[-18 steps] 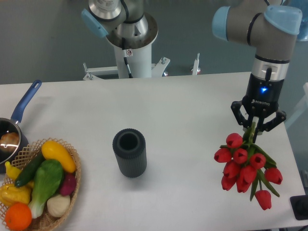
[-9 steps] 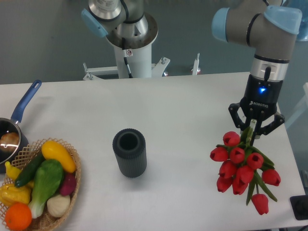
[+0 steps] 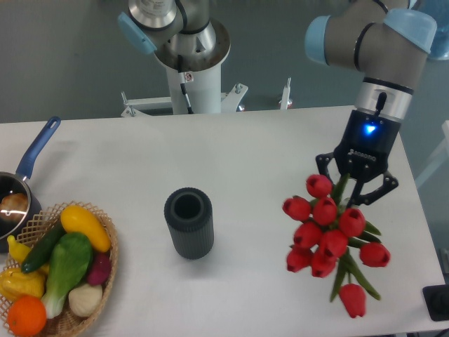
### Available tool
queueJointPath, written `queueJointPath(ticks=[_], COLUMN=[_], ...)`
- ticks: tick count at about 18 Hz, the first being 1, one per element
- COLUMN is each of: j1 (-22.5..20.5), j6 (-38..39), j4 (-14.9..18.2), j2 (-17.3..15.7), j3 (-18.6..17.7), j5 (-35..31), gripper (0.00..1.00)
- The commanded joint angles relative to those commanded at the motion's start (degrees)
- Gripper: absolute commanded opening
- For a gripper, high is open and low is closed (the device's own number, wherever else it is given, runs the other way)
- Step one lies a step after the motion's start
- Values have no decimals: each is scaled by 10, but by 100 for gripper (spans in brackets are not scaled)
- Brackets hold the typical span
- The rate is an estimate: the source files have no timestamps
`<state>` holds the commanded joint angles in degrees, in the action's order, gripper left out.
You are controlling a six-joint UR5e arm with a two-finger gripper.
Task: Insert the flowers into the vase
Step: 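Lift the tulip bunch and carry it over the grey vase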
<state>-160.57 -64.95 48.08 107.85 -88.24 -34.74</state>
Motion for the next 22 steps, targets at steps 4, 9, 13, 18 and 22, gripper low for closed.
queueJointPath(ticks=[4, 9, 13, 18, 22], j1=[-6, 2, 32, 50, 61], j6=[0, -3, -2, -4, -4], j4=[-1, -4, -4, -6, -6], j2=[-17, -42, -53, -62, -80], j3=[-28, -61, -85, -112, -138], j5=[83, 141, 153, 189, 196], gripper=[21, 21, 21, 21, 21])
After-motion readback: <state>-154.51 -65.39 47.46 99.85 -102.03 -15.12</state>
